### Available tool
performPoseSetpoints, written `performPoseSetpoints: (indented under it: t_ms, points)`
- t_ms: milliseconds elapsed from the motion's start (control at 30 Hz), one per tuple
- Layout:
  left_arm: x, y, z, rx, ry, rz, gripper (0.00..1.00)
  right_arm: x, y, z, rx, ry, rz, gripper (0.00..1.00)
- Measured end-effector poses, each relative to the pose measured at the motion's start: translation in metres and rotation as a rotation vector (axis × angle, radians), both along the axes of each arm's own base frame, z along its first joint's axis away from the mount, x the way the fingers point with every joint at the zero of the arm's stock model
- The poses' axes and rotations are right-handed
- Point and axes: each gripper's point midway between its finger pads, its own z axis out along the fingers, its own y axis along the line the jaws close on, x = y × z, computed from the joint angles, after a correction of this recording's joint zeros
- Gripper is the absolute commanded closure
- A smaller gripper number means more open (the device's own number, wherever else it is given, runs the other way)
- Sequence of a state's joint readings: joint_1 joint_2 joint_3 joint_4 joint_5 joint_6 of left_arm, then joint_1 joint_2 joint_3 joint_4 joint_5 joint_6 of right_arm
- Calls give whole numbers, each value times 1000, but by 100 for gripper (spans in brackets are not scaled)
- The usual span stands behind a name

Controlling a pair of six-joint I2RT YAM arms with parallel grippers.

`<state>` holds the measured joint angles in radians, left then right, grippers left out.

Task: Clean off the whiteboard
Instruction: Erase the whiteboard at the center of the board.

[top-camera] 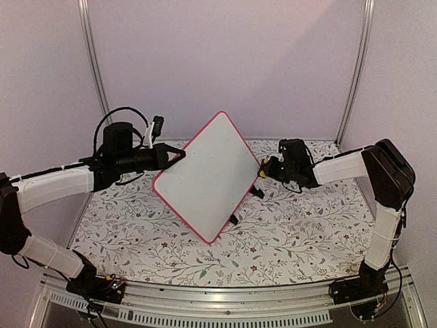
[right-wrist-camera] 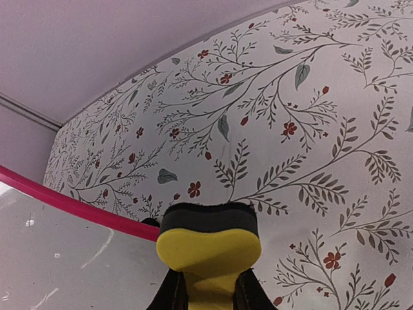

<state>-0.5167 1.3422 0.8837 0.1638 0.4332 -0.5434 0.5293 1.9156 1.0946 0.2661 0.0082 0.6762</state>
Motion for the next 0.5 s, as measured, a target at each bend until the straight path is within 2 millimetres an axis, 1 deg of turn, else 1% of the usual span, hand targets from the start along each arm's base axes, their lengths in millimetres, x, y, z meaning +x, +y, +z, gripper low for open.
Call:
performPoseSetpoints:
  t_ms: [100, 200, 500]
  points:
    - [0, 0, 0, -1, 3, 3, 100, 0, -6, -7, -27, 14, -27, 99]
    - [0, 0, 0, -1, 4, 4, 100, 1, -8, -10, -37, 19, -37, 99]
    - [0, 0, 0, -1, 3, 4, 100, 0, -3, -8, -32, 6, 0, 99]
